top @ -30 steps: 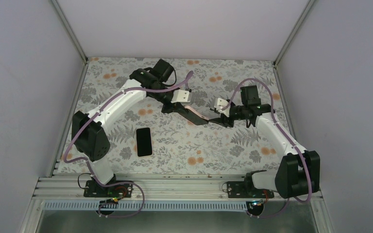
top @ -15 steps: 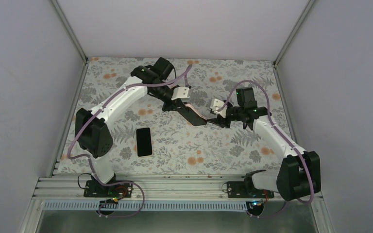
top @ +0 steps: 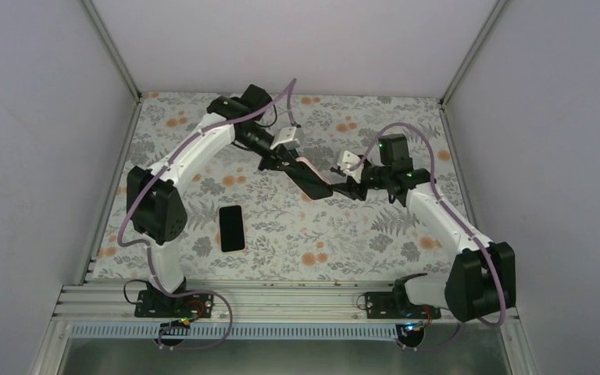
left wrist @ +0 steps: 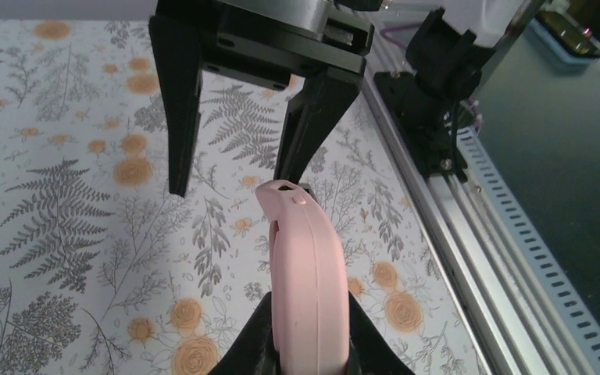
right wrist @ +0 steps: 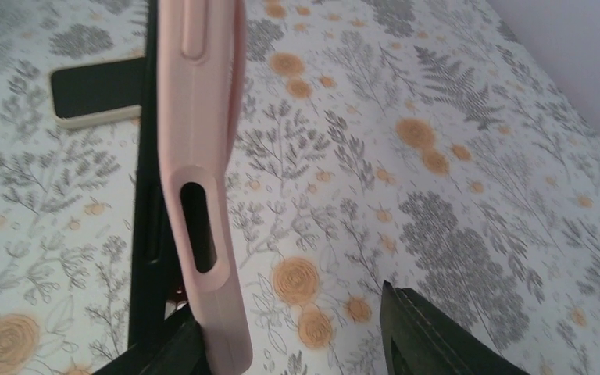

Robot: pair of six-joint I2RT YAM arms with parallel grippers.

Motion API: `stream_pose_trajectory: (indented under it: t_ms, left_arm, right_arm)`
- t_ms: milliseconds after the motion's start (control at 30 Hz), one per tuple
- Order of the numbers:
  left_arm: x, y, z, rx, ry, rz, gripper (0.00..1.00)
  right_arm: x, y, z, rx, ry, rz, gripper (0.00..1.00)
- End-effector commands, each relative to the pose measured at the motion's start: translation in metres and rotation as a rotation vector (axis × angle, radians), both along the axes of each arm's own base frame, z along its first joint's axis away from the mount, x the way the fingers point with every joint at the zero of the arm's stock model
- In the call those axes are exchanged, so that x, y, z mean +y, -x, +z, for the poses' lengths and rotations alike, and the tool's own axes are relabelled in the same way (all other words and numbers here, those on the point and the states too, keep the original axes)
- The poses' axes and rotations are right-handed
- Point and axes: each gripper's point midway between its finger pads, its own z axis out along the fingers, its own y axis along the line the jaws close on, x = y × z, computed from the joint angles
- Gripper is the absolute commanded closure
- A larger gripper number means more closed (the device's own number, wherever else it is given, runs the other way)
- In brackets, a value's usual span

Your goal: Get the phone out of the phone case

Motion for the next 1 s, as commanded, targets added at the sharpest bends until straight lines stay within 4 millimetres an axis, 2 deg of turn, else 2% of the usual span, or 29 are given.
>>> stream_pose_trajectory:
  t_ms: [0, 100, 200, 333, 633, 700, 800, 833, 967]
  left_arm:
    - [-0.009, 0.03, 0.065, 0.137, 0.303, -0.139, 0.94]
    - [0.002, 0.02, 0.067, 0.123, 0.316, -0.114, 0.94]
    - [0.006, 0.014, 0.06, 0.122, 0.302, -0.098, 0.94]
    - [0.004, 0.007, 0.046, 0.127, 0.274, -0.085, 0.94]
    - [-0.003, -0.008, 0.022, 0.142, 0.237, -0.051, 0.93]
    - [-0.004, -0.012, 0.017, 0.139, 0.223, -0.039, 0.94]
    - [-0.003, -0.02, 0.01, 0.113, 0.197, -0.011, 0.94]
    - [-0.002, -0.023, 0.008, 0.104, 0.187, -0.001, 0.93]
    - [0.0, -0.036, 0.006, 0.054, 0.154, 0.04, 0.85]
  right_arm:
    - [0.033, 0.005, 0.046, -0.02, -0.155, 0.17, 0.49]
    - [0.035, 0.013, 0.05, 0.044, -0.202, 0.219, 0.54]
    - [0.038, 0.024, 0.054, 0.1, -0.24, 0.279, 0.57]
    - [0.042, 0.029, 0.067, 0.134, -0.281, 0.334, 0.62]
    - [0.048, 0.037, 0.103, 0.152, -0.378, 0.373, 0.62]
    - [0.051, 0.036, 0.108, 0.166, -0.391, 0.384, 0.69]
    - [0.053, 0.028, 0.108, 0.181, -0.379, 0.352, 0.91]
    - [0.053, 0.025, 0.106, 0.19, -0.371, 0.338, 0.96]
    - [0.052, 0.021, 0.093, 0.246, -0.335, 0.302, 0.96]
